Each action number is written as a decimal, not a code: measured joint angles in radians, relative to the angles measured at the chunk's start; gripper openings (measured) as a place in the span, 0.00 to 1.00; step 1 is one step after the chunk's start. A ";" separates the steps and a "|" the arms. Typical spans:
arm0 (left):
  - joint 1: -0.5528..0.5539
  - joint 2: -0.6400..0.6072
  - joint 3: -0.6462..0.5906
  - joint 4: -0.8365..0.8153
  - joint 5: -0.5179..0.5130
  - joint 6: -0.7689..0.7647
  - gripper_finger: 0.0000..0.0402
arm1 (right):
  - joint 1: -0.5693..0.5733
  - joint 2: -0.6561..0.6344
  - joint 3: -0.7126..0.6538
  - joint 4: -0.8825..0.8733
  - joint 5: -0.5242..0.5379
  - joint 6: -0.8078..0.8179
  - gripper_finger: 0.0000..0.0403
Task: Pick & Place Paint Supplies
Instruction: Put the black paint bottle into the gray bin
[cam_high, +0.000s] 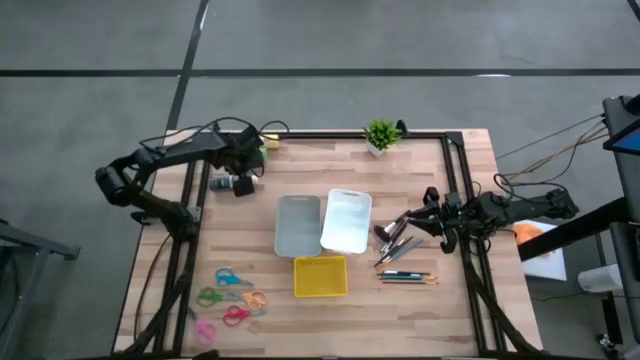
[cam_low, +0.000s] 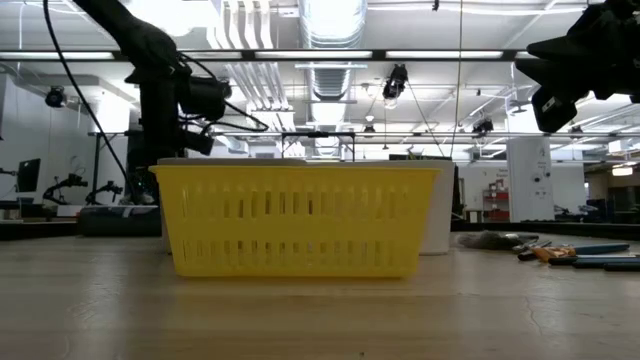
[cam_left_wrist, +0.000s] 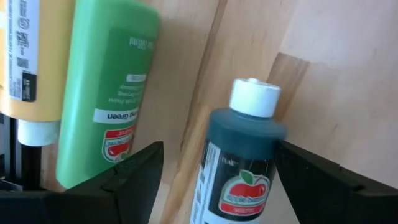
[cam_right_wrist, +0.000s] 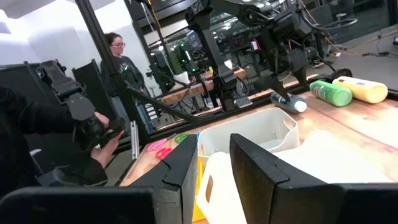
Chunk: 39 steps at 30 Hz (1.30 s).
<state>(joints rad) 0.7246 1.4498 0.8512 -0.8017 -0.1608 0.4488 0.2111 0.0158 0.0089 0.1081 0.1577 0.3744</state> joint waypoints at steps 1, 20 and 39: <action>0.000 0.000 -0.007 0.001 0.000 0.000 0.76 | 0.000 0.000 0.000 0.000 0.000 0.000 0.23; 0.004 0.000 -0.120 0.074 0.014 -0.038 0.70 | 0.000 0.000 0.000 0.000 0.000 0.000 0.23; 0.001 -0.008 -0.082 0.056 0.042 -0.116 0.45 | 0.000 0.000 0.000 0.000 0.000 0.000 0.23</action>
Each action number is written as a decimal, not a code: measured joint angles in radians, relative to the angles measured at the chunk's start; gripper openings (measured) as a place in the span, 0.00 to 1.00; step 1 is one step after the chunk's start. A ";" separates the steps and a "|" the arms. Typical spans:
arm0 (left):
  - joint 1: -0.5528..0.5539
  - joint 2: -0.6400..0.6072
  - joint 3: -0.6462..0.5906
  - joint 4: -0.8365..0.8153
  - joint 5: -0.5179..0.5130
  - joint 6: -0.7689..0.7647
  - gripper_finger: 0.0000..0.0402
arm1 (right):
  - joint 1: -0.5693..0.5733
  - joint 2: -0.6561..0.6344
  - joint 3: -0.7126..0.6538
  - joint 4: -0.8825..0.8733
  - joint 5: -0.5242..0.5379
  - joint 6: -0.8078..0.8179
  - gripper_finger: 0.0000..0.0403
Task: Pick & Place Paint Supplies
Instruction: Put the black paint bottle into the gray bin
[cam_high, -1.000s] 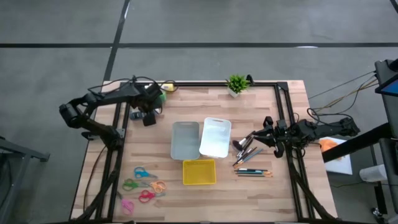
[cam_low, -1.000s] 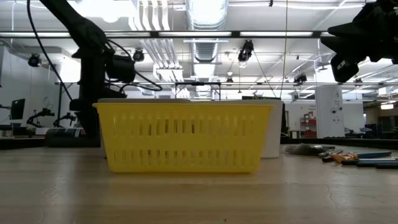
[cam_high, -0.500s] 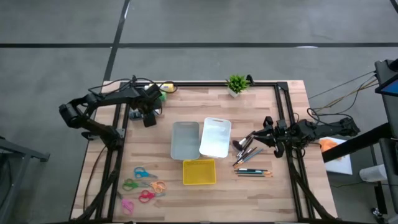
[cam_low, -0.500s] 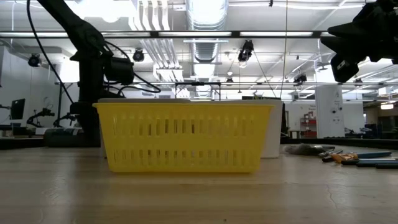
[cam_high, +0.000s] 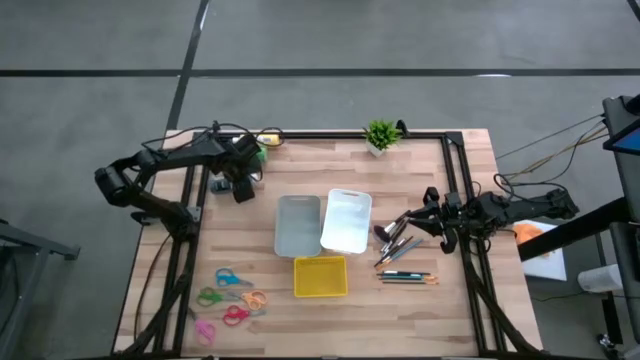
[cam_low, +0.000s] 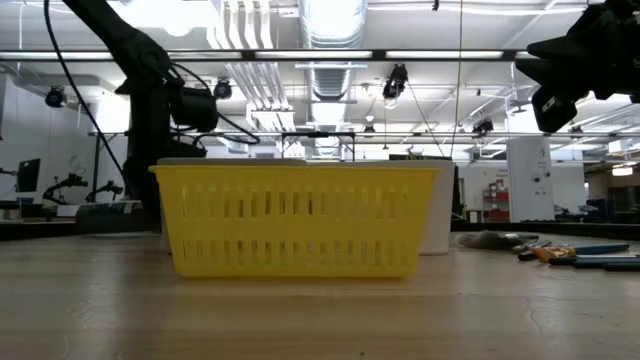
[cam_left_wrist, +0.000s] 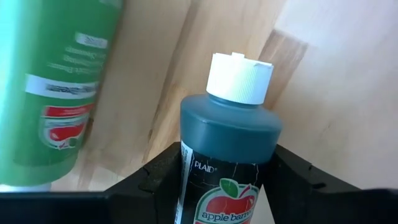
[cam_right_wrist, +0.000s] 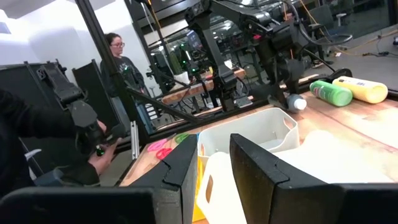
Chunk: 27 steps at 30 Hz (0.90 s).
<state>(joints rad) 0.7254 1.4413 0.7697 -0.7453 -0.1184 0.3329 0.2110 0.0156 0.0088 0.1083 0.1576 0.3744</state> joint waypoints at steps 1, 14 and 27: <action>0.000 -0.003 0.021 -0.022 0.000 -0.017 0.45 | 0.000 0.000 0.000 0.000 0.000 0.000 0.23; -0.006 -0.006 0.466 -0.417 0.155 -0.797 0.45 | 0.000 0.000 0.000 0.000 0.000 0.000 0.23; -0.266 -0.006 0.552 -0.413 0.255 -1.308 0.45 | 0.000 0.000 0.000 0.000 0.000 0.000 0.23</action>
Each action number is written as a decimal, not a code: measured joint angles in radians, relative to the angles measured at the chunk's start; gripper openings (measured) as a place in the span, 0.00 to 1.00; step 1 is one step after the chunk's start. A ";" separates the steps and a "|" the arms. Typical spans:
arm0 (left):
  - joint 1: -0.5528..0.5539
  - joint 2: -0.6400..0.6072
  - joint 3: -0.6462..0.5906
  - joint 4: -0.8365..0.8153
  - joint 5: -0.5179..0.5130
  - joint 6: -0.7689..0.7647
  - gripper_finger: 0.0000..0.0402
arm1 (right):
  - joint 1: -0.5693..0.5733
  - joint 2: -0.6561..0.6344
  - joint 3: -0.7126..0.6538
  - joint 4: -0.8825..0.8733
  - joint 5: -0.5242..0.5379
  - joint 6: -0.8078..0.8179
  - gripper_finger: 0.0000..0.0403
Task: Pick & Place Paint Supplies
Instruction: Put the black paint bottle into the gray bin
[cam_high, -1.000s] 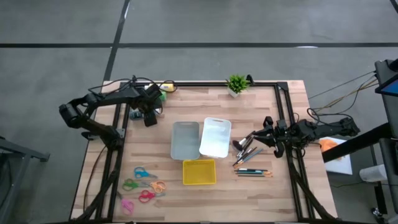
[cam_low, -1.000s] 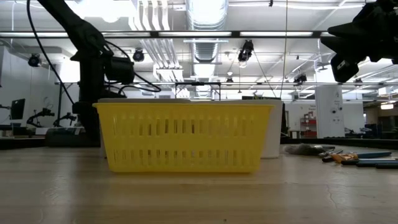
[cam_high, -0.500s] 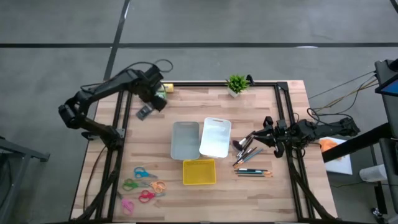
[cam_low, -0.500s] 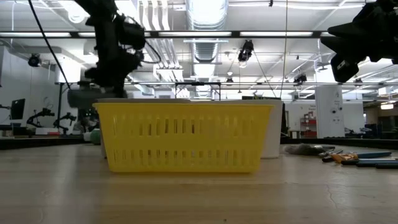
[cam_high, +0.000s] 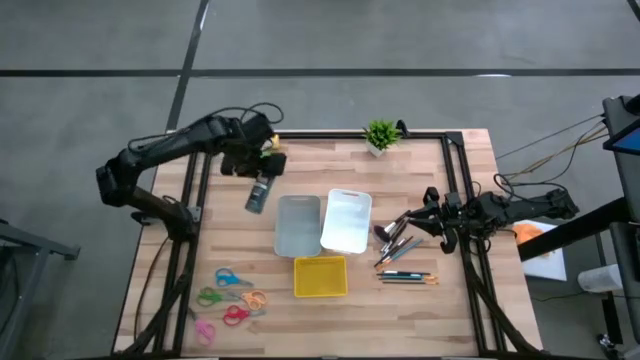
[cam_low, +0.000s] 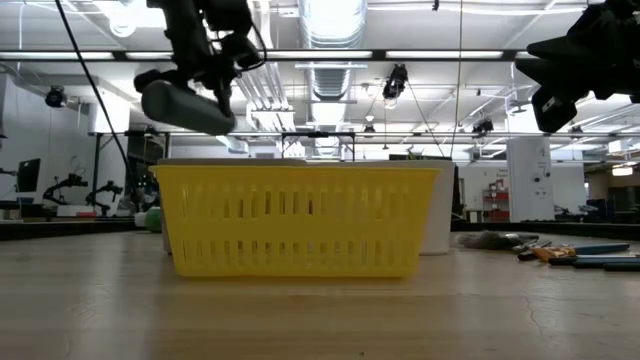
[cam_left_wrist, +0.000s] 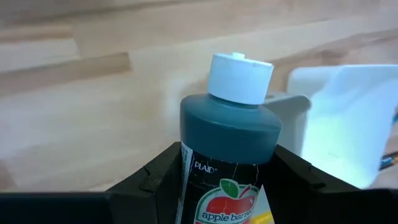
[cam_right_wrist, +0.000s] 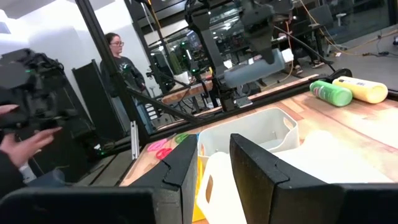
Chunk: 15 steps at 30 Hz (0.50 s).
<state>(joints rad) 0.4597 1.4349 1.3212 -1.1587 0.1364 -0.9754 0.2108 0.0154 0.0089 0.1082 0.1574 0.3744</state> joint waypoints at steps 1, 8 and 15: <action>-0.026 0.000 -0.001 0.013 -0.005 -0.029 0.45 | 0.000 0.000 0.000 0.000 0.000 0.000 0.23; -0.194 0.000 -0.003 0.116 -0.142 -0.307 0.45 | 0.000 0.000 0.000 0.000 0.000 0.000 0.23; -0.331 0.009 -0.005 0.147 -0.214 -0.469 0.45 | 0.000 0.000 0.000 0.000 0.000 0.000 0.23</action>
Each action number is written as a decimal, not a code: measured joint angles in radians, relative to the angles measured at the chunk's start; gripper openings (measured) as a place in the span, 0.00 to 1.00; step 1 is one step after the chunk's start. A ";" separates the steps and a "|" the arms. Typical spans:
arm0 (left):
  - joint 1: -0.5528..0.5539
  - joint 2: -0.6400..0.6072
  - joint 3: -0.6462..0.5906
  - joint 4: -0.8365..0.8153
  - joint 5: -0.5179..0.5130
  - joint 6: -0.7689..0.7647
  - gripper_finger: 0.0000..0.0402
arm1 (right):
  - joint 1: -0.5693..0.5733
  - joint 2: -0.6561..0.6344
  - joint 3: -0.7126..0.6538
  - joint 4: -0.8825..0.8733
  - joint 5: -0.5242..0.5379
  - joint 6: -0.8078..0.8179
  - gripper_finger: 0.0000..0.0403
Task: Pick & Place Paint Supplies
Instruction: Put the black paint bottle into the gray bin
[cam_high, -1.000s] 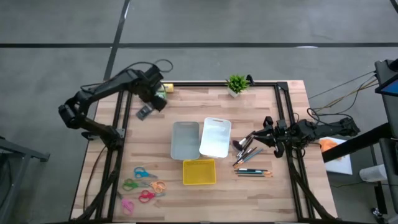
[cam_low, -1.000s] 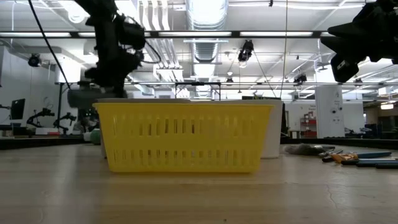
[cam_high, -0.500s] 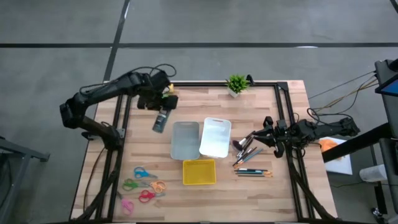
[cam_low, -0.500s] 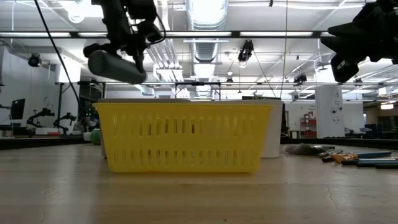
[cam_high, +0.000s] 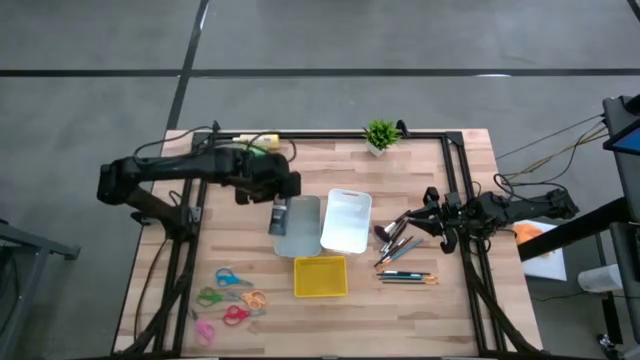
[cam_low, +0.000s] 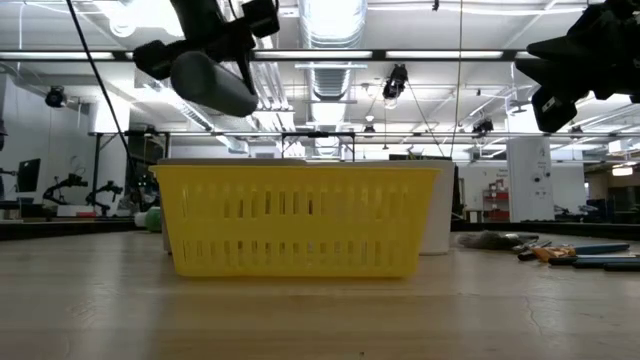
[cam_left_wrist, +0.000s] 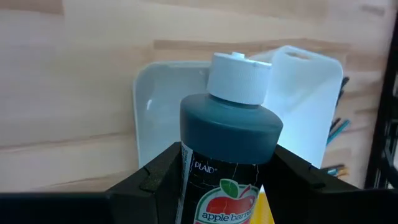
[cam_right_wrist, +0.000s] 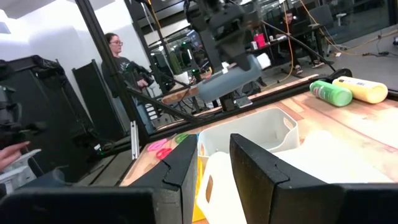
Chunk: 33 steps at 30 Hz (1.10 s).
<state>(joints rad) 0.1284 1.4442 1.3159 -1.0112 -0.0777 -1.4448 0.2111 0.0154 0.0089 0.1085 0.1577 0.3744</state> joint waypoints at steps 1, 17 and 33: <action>-0.013 0.006 0.000 0.003 -0.004 -0.001 0.45 | 0.000 0.000 0.000 0.000 0.000 0.000 0.23; -0.063 0.232 -0.022 0.088 -0.012 -0.184 0.45 | 0.000 0.000 0.000 0.000 0.000 0.000 0.23; -0.055 0.450 -0.033 0.182 -0.012 -0.123 0.45 | 0.000 0.000 0.000 -0.001 0.000 0.000 0.23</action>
<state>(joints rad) 0.0738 1.8942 1.2830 -0.8295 -0.0900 -1.5681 0.2109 0.0154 0.0090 0.1078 0.1575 0.3744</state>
